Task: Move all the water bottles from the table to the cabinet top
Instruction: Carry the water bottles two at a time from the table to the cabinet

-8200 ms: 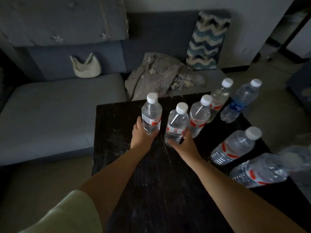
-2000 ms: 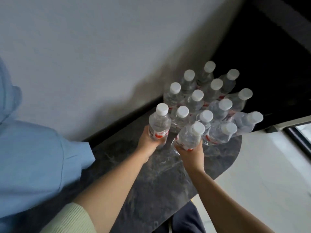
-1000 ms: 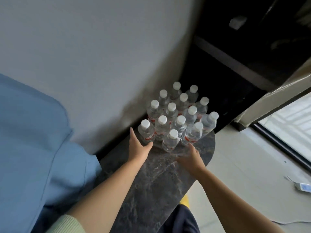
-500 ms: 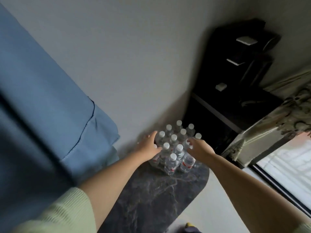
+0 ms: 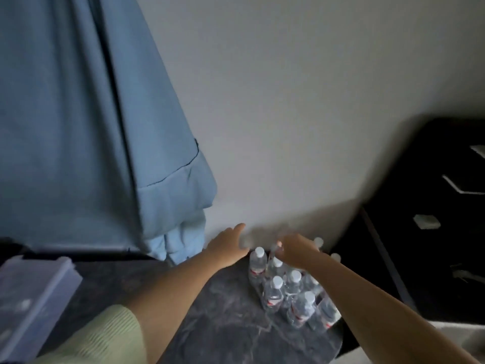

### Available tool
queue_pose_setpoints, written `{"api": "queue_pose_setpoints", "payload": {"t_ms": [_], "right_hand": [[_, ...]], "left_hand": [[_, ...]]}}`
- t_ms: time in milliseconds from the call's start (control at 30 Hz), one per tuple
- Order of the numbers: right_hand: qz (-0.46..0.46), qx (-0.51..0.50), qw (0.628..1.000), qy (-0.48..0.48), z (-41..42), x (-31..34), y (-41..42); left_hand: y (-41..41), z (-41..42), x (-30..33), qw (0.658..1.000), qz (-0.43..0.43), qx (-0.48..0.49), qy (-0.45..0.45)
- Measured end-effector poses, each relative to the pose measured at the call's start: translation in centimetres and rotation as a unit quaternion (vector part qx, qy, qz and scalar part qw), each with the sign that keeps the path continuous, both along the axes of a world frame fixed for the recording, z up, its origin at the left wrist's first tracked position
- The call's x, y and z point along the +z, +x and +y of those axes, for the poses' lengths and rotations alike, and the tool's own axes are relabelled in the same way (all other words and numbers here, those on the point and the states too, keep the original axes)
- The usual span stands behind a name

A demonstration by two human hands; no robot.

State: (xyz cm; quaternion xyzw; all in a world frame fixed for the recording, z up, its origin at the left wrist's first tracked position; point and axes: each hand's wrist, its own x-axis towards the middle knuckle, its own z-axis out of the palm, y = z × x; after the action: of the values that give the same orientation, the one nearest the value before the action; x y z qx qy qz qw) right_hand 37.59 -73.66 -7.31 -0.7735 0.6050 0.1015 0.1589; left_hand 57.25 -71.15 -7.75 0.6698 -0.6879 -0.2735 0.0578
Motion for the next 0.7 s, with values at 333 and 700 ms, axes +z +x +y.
{"api": "queue_pose_setpoints", "payload": {"t_ms": [333,700], "right_hand": [[-0.021,0.247,0.969,-0.011,5.4,0.4,11.8],[-0.014,0.462,0.887,0.002,25.0,0.6,28.0]], "left_hand": [[9.2,15.5,0.8,0.97,-0.029,0.235,-0.056],[18.4,42.1,0.2,0.892,-0.031,0.451,-0.007]]}}
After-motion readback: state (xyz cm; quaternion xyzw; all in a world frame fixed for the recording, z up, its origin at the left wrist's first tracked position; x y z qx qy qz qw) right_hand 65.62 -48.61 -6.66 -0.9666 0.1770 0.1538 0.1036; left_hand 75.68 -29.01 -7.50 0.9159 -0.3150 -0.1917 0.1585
